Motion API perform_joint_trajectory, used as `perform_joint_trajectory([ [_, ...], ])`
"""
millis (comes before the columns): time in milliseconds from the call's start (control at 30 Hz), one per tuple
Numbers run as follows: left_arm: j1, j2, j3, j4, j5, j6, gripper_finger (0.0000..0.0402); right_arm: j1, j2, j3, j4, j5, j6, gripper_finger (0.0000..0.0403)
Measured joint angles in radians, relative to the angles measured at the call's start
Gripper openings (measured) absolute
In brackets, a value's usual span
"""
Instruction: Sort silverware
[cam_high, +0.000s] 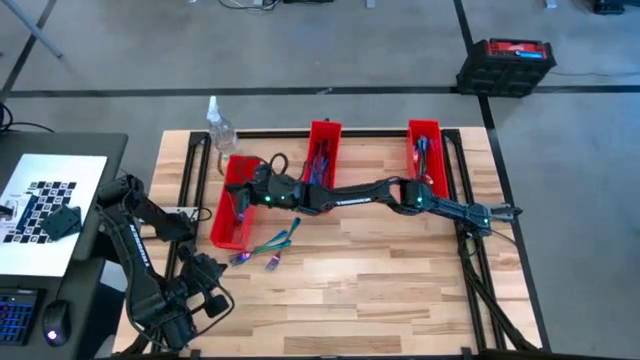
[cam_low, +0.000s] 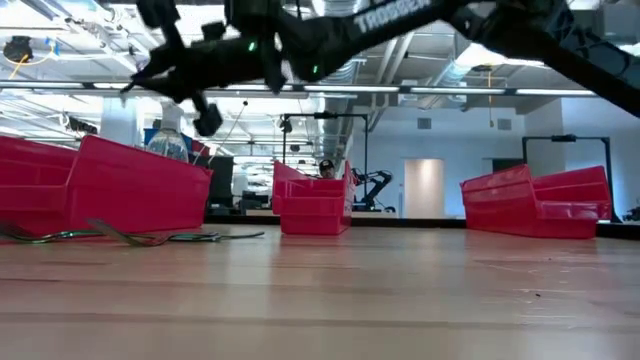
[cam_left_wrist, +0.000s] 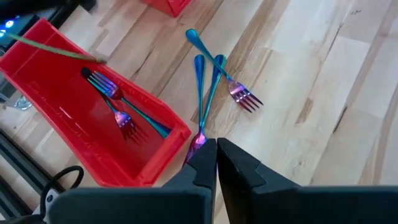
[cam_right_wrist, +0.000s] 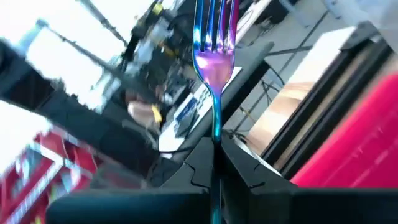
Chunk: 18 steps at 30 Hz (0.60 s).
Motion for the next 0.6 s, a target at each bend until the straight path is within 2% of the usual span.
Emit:
perform_joint_trajectory([
  [100, 0.000, 0.000, 0.000, 0.000, -0.004, 0.000, 0.0000, 0.009, 0.034, 0.002, 0.023, 0.079, 0.060, 0.0000],
  [267, 0.000, 0.000, 0.000, 0.000, -0.005, -0.001, 0.0000, 0.010, 0.047, 0.002, -0.008, 0.194, 0.045, 0.0000],
  [367, 0.000, 0.000, 0.000, 0.000, -0.005, -0.001, 0.0000, 0.001, 0.043, 0.002, 0.004, 0.202, 0.028, 0.0009],
  [600, 0.000, 0.000, -0.001, 0.000, -0.006, 0.000, 0.0000, -0.008, 0.043, 0.002, -0.072, 0.203, 0.089, 0.0062],
])
